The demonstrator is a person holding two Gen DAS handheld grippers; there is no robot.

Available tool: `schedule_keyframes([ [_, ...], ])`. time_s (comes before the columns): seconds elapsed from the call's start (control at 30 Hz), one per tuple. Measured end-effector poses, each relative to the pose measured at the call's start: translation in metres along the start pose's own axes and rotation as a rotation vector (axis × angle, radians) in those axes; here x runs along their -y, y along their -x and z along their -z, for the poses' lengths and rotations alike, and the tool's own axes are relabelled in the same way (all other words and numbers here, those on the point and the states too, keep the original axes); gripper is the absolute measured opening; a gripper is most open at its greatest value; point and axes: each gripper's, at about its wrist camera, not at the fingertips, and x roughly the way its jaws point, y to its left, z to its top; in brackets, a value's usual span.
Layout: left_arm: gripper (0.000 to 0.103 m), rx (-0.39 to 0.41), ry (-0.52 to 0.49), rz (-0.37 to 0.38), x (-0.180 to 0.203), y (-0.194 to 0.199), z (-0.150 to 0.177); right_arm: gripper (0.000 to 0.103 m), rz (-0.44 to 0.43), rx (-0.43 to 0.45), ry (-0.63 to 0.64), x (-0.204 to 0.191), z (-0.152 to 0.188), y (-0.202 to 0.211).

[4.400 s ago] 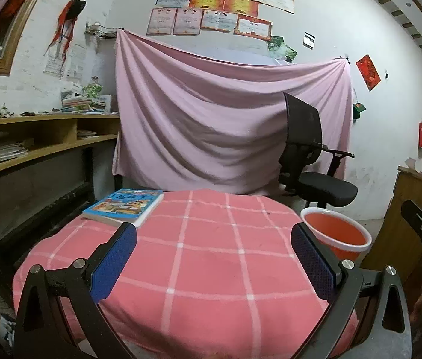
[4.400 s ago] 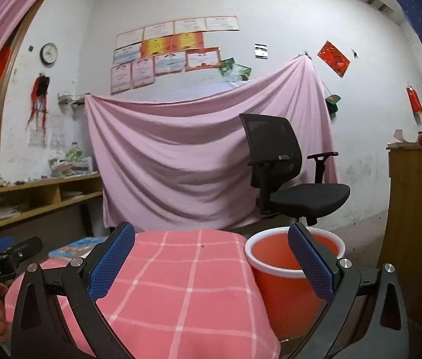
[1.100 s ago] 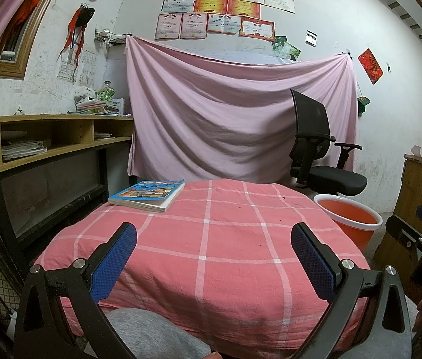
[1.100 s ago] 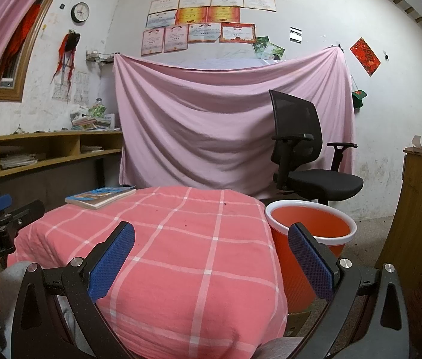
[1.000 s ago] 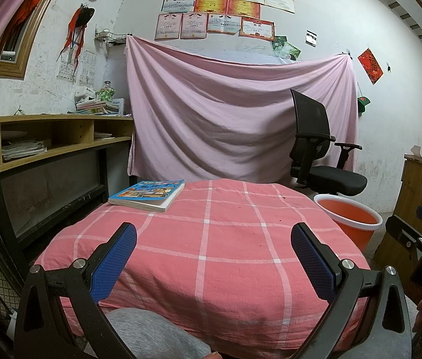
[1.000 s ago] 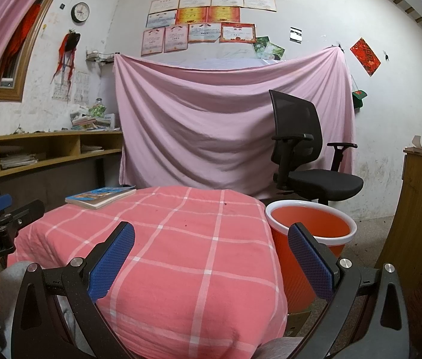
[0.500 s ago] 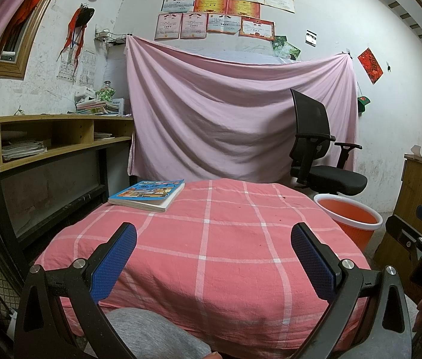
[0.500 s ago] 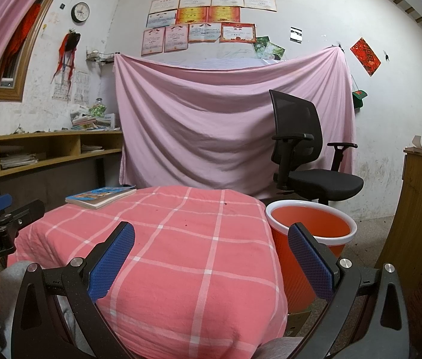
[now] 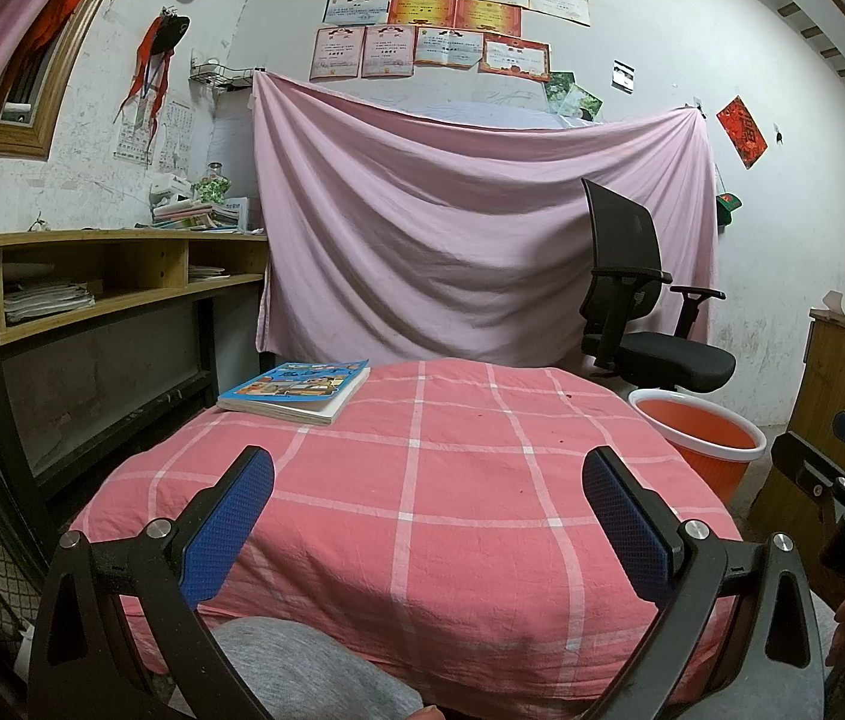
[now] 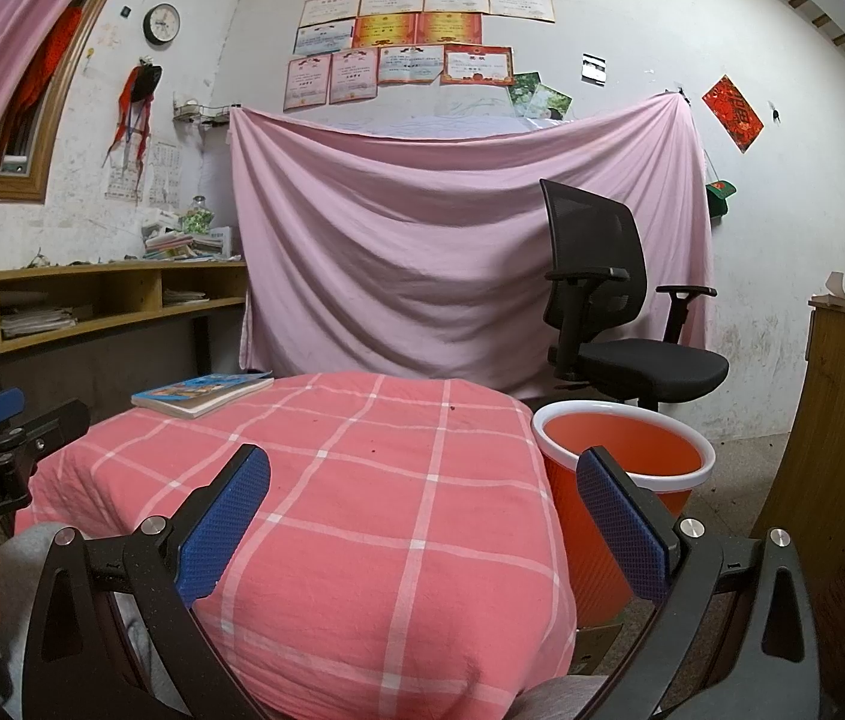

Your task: Collect trash

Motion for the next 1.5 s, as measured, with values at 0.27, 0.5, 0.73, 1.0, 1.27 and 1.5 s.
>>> schedule_keyframes([
  [0.27,0.101,0.001,0.0,-0.001,0.0002,0.0,0.0001,0.103,0.0,0.0,0.0,-0.0004,-0.0001,0.0004],
  [0.5,0.101,0.0,-0.002,-0.002,0.0002,0.0,0.0001,0.103,0.0,-0.001,-0.001,-0.0002,-0.0008,0.0002],
  [0.73,0.101,0.0,-0.001,-0.001,-0.0005,0.0,0.0002,0.103,-0.001,-0.001,-0.001,-0.0005,-0.0004,0.0004],
  [1.0,0.101,-0.004,0.004,-0.007,0.0005,0.0002,0.0005,0.103,0.0,-0.002,0.0,-0.0007,-0.0008,0.0005],
  [1.27,0.101,-0.003,0.018,-0.027,-0.0042,0.0018,0.0014,0.103,-0.001,-0.003,0.0,-0.0001,-0.0013,0.0005],
  [1.5,0.101,-0.001,0.015,-0.028,-0.0046,0.0012,0.0007,0.103,-0.001,-0.003,0.0,-0.0006,-0.0018,0.0008],
])
